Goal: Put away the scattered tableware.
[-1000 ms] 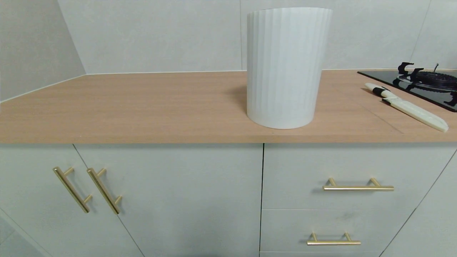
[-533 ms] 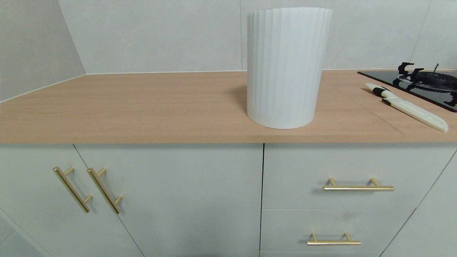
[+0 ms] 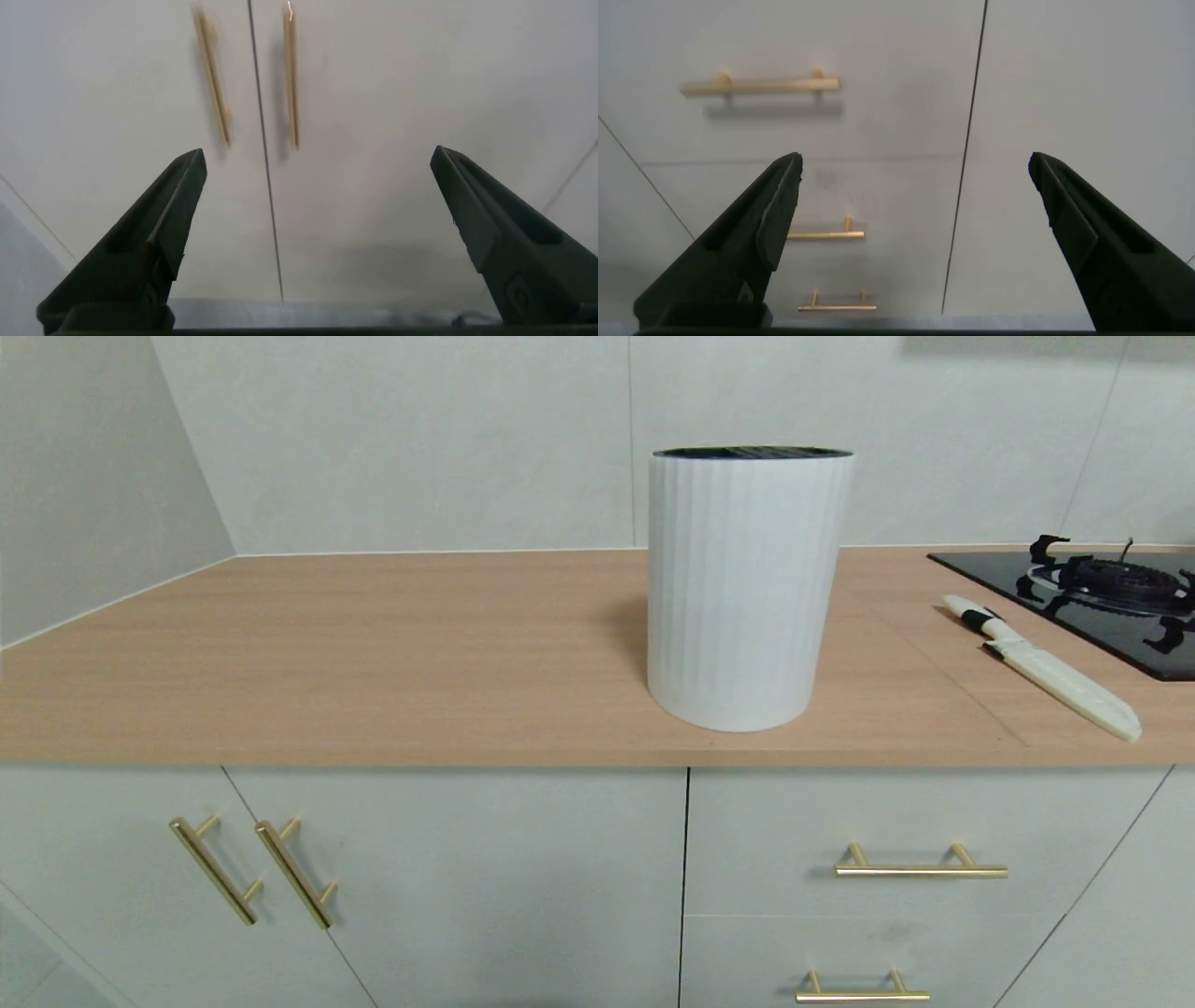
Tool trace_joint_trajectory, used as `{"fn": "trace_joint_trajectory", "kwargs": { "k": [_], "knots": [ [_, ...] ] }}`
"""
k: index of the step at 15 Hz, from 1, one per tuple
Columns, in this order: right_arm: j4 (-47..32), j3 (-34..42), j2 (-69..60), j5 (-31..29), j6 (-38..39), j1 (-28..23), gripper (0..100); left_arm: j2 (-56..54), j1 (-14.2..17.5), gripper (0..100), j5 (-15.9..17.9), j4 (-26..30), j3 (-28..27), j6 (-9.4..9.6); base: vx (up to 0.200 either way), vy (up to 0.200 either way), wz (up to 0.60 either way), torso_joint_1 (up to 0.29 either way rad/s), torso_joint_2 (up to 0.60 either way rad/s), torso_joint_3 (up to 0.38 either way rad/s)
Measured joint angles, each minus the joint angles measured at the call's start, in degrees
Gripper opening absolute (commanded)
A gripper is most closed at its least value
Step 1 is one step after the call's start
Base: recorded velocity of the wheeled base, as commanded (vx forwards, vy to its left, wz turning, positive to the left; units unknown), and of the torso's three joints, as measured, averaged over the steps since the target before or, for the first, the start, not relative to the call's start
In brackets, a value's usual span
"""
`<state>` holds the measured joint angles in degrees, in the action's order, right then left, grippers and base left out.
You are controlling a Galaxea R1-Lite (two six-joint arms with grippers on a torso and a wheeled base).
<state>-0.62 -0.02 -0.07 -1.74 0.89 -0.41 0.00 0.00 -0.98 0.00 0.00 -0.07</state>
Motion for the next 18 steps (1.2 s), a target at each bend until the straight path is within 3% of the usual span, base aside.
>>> {"fn": "trace_joint_trajectory", "kwargs": {
  "k": [18],
  "knots": [
    [0.00, 0.00, 0.00, -0.11, 0.00, 0.00, 100, 0.00, 0.02, 100, 0.02, 0.00, -0.02, 0.00, 0.000, 0.000, 0.00, 0.197, -0.46, -0.267]
  ]
}}
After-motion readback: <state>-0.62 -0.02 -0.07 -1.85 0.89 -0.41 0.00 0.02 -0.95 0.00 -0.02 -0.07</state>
